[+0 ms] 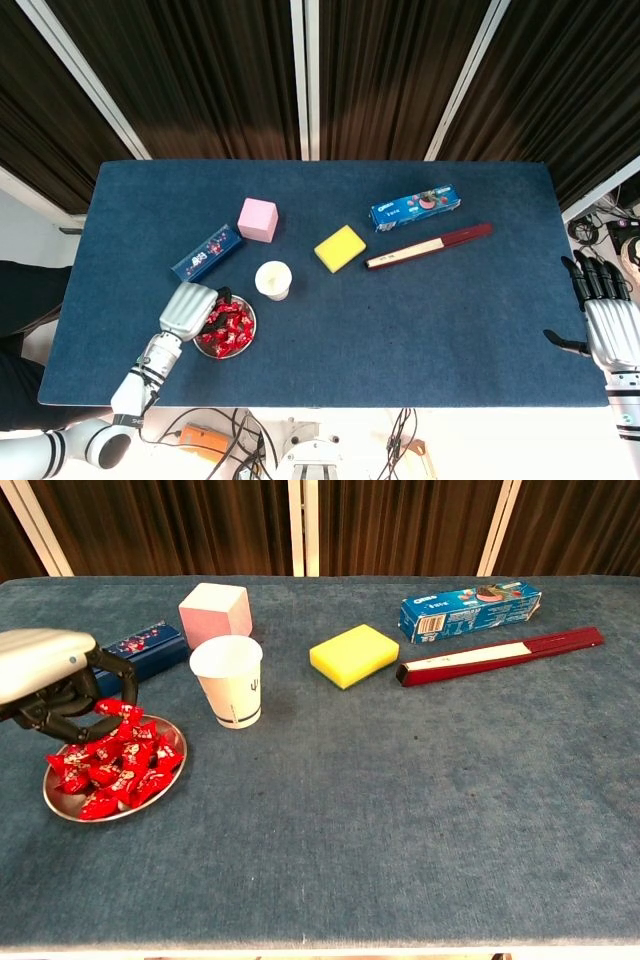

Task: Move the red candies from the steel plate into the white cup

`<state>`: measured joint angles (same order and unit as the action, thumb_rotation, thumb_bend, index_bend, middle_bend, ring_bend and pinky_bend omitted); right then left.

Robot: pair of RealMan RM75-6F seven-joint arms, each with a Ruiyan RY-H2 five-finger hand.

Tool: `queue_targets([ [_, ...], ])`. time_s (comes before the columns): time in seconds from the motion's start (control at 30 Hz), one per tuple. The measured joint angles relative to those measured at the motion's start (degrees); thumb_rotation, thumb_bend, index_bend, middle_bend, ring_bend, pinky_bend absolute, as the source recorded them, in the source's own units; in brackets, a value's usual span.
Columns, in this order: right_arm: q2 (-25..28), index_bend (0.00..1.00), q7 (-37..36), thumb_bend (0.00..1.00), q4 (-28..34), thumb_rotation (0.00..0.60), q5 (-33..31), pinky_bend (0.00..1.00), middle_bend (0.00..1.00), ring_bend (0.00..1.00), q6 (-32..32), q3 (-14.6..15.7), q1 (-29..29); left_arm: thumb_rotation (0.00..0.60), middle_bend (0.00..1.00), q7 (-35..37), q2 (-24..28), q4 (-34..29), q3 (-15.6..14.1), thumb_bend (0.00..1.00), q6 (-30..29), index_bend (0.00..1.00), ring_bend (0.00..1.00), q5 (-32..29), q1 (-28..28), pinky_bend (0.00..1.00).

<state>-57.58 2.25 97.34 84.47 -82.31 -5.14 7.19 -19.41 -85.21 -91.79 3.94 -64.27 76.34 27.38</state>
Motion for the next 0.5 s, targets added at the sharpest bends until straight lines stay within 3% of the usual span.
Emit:
queue_targets([
  [0.27,-0.1,0.00,-0.3,0.15,0.0,0.600,0.2,0.00,0.01,0.00,-0.4,0.2,-0.4,0.600,0.97,3.2,1.3,-3.8,6.0,0.46,0.7,0.57,0.88,1.5,4.5,0.82],
  [0.5,0.0,0.00,-1.3,0.15,-0.7,0.600,-0.3,0.00,0.01,0.00,-0.9,0.2,-0.9,0.589,0.97,2.4,-1.3,-2.3,10.1,0.45,5.8,0.57,0.88,-4.6,10.0,0.82],
])
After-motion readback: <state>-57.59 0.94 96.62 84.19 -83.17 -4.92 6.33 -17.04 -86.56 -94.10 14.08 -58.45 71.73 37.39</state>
